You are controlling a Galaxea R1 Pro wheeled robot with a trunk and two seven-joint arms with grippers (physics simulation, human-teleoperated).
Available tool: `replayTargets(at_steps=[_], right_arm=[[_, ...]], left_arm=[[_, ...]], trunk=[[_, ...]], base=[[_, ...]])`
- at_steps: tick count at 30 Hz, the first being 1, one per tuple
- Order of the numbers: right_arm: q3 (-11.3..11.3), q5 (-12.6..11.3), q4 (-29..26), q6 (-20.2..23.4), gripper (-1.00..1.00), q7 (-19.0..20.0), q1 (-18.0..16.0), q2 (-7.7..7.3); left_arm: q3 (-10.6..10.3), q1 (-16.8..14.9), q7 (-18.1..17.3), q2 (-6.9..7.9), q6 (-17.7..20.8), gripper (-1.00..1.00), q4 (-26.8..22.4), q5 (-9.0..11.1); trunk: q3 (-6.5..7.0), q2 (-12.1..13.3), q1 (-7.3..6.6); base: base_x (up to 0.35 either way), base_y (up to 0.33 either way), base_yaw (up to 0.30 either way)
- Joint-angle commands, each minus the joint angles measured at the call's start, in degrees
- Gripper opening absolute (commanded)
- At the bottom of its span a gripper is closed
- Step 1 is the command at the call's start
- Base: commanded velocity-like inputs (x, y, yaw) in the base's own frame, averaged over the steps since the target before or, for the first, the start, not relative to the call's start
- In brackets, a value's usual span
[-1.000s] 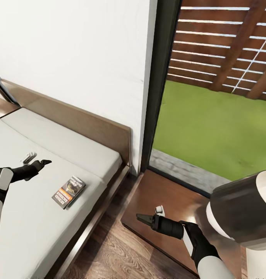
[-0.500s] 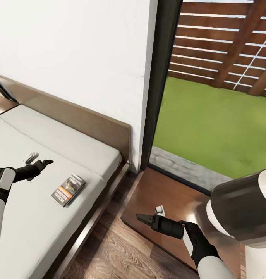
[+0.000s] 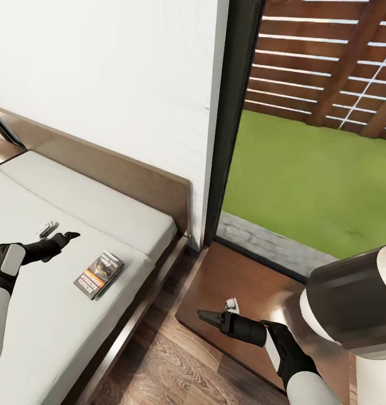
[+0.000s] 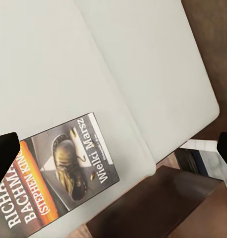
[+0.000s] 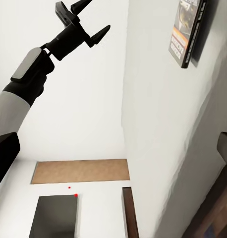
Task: In the bedroom, move the book from the bed onto either nightstand, and place the two sandals side by side next to the bed.
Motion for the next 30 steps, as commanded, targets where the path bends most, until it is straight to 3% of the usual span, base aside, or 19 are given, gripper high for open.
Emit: replayTargets(at_steps=[1, 11, 13, 15, 16, 20, 25, 30], right_arm=[[-0.35, 0.40, -0.04, 0.60, 1.00, 0.34, -0.04, 0.07], [-0.11, 0.40, -1.78, 0.60, 1.00, 0.34, -0.04, 0.09], [5.32, 0.38, -8.86, 0.66, 1.00, 0.34, -0.04, 0.12], [7.84, 0.36, -10.84, 0.69, 1.00, 0.34, -0.04, 0.12], [10.22, 0.34, -12.44, 0.75, 1.00, 0.32, -0.04, 0.12], [14.73, 0.32, -15.12, 1.57, 1.00, 0.27, -0.04, 0.08], [16.32, 0.31, -21.77, 5.68, 1.00, 0.25, -0.04, 0.05], [16.51, 0.28, -24.83, 6.71, 1.00, 0.41, -0.03, 0.08]], left_arm=[[0.26, -0.05, -0.22, -0.08, 0.36, 1.00, -0.01, -0.11], [0.26, -0.05, -0.22, -0.23, 0.36, 1.00, -0.01, -0.13], [0.26, -0.05, -0.22, -0.27, 0.36, 1.00, -0.01, -0.13], [0.26, -0.05, -0.22, -0.26, 0.36, 1.00, -0.01, -0.13], [0.26, -0.05, -0.26, -0.27, 0.36, 1.00, -0.01, -0.13], [0.26, -0.05, -0.30, -0.28, 0.38, 1.00, -0.01, -0.13], [0.26, -0.05, -0.39, -0.30, 0.44, 1.00, -0.01, -0.13], [0.26, -0.05, -0.40, -0.93, 0.45, 1.00, -0.01, -0.13]], trunk=[[-0.23, -0.45, 0.23], [-2.02, -4.46, 2.43], [-2.20, -4.86, 2.65], [-2.20, -4.86, 2.65], [-2.20, -4.86, 2.65], [-2.20, -4.86, 2.65], [-2.20, -4.86, 2.65], [-2.20, -4.86, 2.65]], base=[[0.000, 0.000, 0.000], [0.000, 0.000, 0.000], [0.000, 0.000, 0.000], [0.000, 0.000, 0.000], [0.000, 0.000, 0.000], [0.000, 0.000, 0.000], [0.000, 0.000, 0.000], [0.000, 0.000, 0.000]])
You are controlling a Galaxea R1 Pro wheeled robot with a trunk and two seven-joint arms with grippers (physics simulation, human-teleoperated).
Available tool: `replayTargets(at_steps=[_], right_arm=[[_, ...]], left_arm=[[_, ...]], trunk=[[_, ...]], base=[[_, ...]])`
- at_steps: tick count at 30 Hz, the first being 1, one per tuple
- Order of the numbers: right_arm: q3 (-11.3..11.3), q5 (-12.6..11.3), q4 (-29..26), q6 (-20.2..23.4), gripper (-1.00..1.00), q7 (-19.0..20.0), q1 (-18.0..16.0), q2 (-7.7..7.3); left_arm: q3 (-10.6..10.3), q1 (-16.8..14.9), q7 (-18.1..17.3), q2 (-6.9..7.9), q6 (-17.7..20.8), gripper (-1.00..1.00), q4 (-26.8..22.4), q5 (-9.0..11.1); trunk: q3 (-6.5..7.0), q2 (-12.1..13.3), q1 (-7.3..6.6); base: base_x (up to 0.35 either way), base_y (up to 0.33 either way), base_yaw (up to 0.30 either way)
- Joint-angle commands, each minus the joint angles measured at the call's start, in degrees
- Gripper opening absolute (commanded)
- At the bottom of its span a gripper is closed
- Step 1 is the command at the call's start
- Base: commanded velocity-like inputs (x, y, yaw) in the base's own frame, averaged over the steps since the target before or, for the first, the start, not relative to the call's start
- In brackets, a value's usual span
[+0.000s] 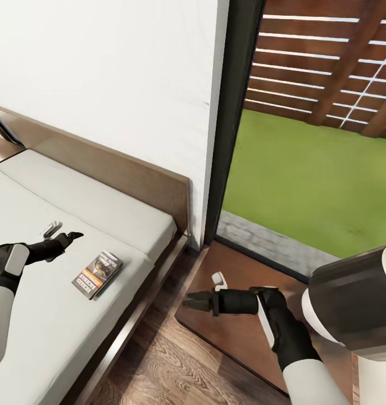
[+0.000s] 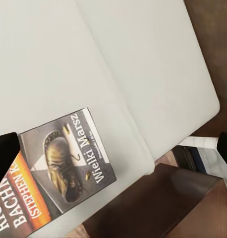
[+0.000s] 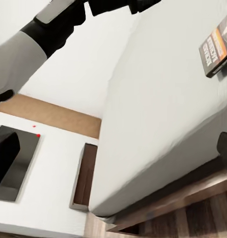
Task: In the bedroom, move the book from the bed onto either nightstand, and place the two sandals side by side next to the bed.
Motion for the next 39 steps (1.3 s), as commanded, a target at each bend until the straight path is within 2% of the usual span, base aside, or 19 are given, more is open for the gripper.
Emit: replayTargets(at_steps=[1, 4, 5, 8, 10, 14, 35, 39], right_arm=[[-0.23, 0.18, -1.08, 0.65, 1.00, 0.48, -0.03, 0.03], [-0.29, -4.95, -4.96, 0.71, 1.00, 1.88, 0.05, -0.10], [-0.29, -5.94, -5.42, 0.72, 1.00, 2.07, 0.06, -0.14], [-0.22, -11.34, -7.31, 0.77, 1.00, 2.73, 0.12, -0.35], [-0.20, -13.02, -7.72, 0.81, 1.00, 2.91, 0.13, -0.45], [-0.19, -13.50, -7.83, 0.82, 1.00, 2.97, 0.14, -0.49], [0.07, -13.51, -7.78, 0.82, 1.00, 2.88, 0.14, -0.25], [0.52, -13.48, -7.77, 0.77, 1.00, 2.85, 0.14, -0.10]], left_arm=[[0.26, -0.05, -0.24, -0.11, 0.36, 1.00, -0.01, -0.10], [0.26, -0.05, -0.30, -0.23, 0.42, 1.00, -0.01, -0.14], [0.26, -0.05, -0.28, -0.23, 0.42, 1.00, -0.01, -0.13], [0.26, -0.05, -0.26, -0.25, 0.44, 1.00, -0.01, -0.11], [0.26, -0.05, -0.30, -0.29, 0.45, 1.00, -0.01, -0.10], [0.26, -0.05, -0.31, -0.33, 0.45, 1.00, -0.01, -0.07], [0.26, -0.05, -0.40, -0.35, 0.30, 1.00, 2.32, -0.10], [0.19, -0.05, -0.40, -0.35, 0.30, 1.00, 2.28, -0.17]], trunk=[[-0.04, -0.03, 0.00], [-0.04, -0.03, 0.00], [-0.04, -0.03, 0.00], [-0.04, -0.03, 0.00], [-0.04, -0.03, 0.00], [-0.04, -0.03, 0.00], [-3.81, -8.45, 4.62], [-3.81, -8.45, 4.62]], base=[[0.000, 0.000, 0.000], [0.000, 0.000, 0.000], [0.000, 0.000, 0.000], [0.000, 0.000, 0.000], [0.000, 0.000, 0.000], [0.000, 0.000, 0.000], [0.000, 0.000, 0.000], [0.000, 0.000, 0.000]])
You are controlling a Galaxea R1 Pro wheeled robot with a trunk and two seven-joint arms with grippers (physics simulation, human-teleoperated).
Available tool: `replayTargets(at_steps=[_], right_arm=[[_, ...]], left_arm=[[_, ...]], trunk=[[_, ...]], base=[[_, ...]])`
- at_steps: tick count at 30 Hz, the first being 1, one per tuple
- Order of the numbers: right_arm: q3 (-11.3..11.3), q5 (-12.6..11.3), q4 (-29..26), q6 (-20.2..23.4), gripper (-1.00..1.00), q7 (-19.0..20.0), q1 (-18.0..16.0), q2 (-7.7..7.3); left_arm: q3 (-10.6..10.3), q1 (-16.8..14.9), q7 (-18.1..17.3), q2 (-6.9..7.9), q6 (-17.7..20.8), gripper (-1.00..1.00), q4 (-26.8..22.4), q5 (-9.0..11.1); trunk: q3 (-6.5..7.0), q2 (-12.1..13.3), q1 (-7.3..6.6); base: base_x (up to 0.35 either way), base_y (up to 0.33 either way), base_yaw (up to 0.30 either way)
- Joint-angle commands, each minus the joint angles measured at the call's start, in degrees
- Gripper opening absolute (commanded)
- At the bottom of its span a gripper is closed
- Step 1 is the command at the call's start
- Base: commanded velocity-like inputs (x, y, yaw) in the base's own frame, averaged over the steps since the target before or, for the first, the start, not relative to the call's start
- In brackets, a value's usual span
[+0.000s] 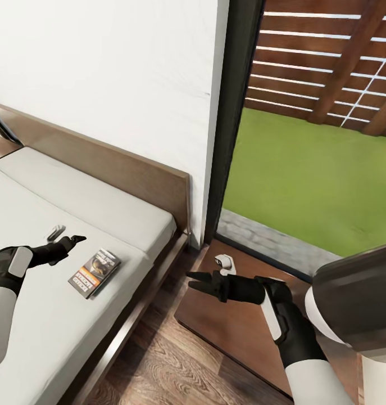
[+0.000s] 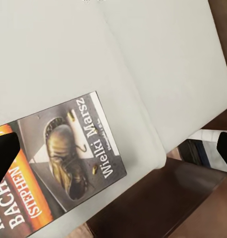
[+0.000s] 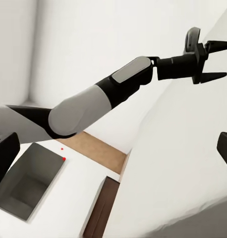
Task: In the bedroom, move the book from the bed onto either nightstand, and place the two sandals side by side next to the bed.
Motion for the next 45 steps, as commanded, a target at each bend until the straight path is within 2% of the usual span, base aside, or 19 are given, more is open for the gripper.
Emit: replayTargets(at_steps=[1, 4, 9, 14, 19, 23, 28, 45], right_arm=[[0.61, 0.03, -0.01, 0.59, 1.00, 0.19, -0.02, 0.06], [3.86, 0.04, -0.01, 0.56, 1.00, 0.09, -0.02, 0.08], [5.10, 0.04, 0.06, 0.53, 1.00, -0.21, -0.01, 0.09], [5.26, 0.04, 0.08, 0.56, 1.00, -0.34, -0.02, 0.09], [5.27, 0.04, 0.08, 0.56, 1.00, -0.35, -0.01, 0.09], [5.27, 0.04, 0.08, 0.56, 1.00, -0.17, -0.01, 0.09], [5.27, 0.04, 0.04, 0.56, 1.00, 0.07, 0.02, 0.09], [5.27, 0.04, -0.01, 0.56, 1.00, 0.08, 0.01, 0.07]], left_arm=[[0.28, -0.05, -0.21, -0.03, 0.37, 1.00, -0.13, -0.11], [0.27, -0.05, -0.21, -0.03, 0.41, 1.00, -0.39, -0.12], [0.13, -0.05, -0.33, -0.04, 0.44, 1.00, -1.92, -0.12], [0.17, -0.05, -0.29, -0.94, 0.74, 1.00, -6.10, -0.12], [0.18, -0.05, -0.04, -0.97, 0.71, 1.00, -6.19, -0.11], [0.16, -0.05, 0.20, -0.84, 0.64, 1.00, -5.49, -0.12], [0.09, -0.05, 1.07, -0.82, -1.12, 1.00, 0.22, -0.45], [0.08, -0.05, 1.10, -0.94, -1.43, 1.00, 0.49, -0.48]], trunk=[[-0.04, -0.03, 0.00], [-0.04, -0.03, 0.00], [-0.04, -0.03, 0.00], [-0.04, -0.03, 0.00], [-0.04, -0.03, 0.00], [-0.04, -0.03, 0.00], [-0.04, -0.03, 0.00], [-0.04, -0.03, 0.00]], base=[[0.000, 0.000, 0.000], [0.000, 0.000, 0.000], [0.000, 0.000, 0.000], [0.000, 0.000, 0.000], [0.000, 0.000, 0.000], [0.000, 0.000, 0.000], [0.000, 0.000, 0.000], [0.000, 0.000, 0.000]])
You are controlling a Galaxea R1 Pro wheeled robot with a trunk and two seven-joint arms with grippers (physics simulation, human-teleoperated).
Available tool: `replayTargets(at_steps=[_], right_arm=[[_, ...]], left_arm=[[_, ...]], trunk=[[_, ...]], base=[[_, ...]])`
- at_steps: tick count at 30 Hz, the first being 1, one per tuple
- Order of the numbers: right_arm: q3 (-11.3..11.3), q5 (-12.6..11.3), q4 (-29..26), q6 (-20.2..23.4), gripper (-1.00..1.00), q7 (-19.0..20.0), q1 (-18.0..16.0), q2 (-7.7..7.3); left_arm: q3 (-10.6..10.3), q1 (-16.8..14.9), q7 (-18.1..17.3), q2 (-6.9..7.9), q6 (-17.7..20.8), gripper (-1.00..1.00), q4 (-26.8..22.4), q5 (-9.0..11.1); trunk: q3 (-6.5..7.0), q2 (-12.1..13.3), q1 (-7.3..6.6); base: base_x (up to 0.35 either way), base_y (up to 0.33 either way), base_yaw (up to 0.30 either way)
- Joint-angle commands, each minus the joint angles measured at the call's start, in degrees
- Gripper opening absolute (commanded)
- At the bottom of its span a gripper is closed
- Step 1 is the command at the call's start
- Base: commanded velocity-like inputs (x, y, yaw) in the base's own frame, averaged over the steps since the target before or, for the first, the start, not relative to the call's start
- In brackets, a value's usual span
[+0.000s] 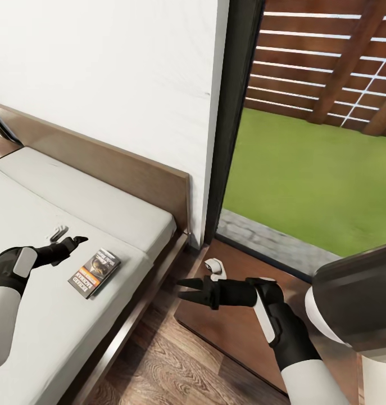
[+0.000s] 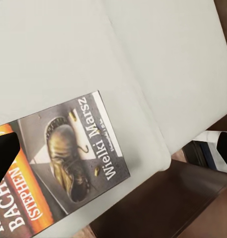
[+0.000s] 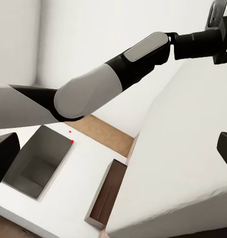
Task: In the bedroom, move the book from the bed onto either nightstand, and place the two sandals side by side next to the bed.
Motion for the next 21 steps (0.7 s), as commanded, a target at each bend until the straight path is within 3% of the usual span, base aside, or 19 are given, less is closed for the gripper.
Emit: replayTargets(at_steps=[1, 9, 15, 21], right_arm=[[0.03, -0.19, 0.00, 0.60, 1.00, 0.06, -0.02, 0.01], [0.03, -0.19, 0.01, 0.60, 1.00, 0.06, -0.01, 0.02], [0.03, -0.19, 0.00, 0.60, 1.00, 0.06, -0.03, -0.01], [0.03, -0.19, 0.00, 0.60, 1.00, 0.06, -0.01, 0.02]], left_arm=[[0.30, -0.04, -0.21, -0.05, 0.38, 1.00, -0.02, -0.08], [0.39, -0.04, -0.21, -0.08, 0.36, 1.00, -0.01, -0.08], [0.33, -0.04, -0.21, -0.08, 0.34, 1.00, -0.01, -0.08], [0.32, -0.04, -0.21, -0.08, 0.37, 1.00, -0.01, -0.07]], trunk=[[-0.04, -0.02, 0.00], [-0.04, -0.02, 0.00], [-1.11, -2.43, 1.32], [-1.11, -2.43, 1.32]], base=[[0.000, 0.000, 0.000], [0.000, 0.000, 0.000], [0.000, 0.000, 0.000], [0.000, 0.000, 0.000]])
